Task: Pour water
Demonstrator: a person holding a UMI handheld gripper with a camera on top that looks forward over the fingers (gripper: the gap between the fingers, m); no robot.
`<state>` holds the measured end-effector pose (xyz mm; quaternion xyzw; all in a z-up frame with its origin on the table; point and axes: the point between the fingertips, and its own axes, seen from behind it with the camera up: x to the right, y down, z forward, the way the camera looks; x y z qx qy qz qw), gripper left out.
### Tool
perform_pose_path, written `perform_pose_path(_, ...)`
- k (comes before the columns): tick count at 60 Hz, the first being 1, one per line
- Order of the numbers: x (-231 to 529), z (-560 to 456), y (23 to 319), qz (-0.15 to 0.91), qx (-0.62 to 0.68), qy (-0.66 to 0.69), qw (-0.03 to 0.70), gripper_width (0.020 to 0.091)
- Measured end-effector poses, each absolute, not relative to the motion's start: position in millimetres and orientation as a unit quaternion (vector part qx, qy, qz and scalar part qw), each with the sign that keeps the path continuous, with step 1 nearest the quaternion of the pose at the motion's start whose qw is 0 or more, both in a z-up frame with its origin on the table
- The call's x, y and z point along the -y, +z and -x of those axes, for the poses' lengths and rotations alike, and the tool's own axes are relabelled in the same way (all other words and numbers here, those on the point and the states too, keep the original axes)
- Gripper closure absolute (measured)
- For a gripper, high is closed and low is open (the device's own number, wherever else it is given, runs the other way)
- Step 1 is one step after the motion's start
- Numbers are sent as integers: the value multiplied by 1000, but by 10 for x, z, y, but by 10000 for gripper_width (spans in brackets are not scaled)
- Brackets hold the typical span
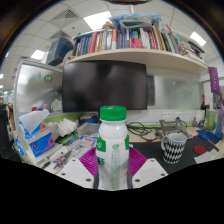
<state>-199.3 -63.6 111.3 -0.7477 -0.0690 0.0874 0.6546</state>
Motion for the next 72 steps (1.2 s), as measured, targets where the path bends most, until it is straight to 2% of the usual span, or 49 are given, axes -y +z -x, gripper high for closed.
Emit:
perform_pose_path(18,537,1902,1106,764,57,67,639,739)
perform_pose_path(26,373,1879,1383,772,3,106,627,741)
perform_pose_path(35,11,1735,1610,768,-123,201,595,740)
perform_pose_path(49,-378,1235,1729,696,-353,369,505,737)
perform_pose_path(55,-489,1050,1662,655,-435,420,452,735)
perform_pose_path(72,-680,869,1609,567,-560,507,328,728)
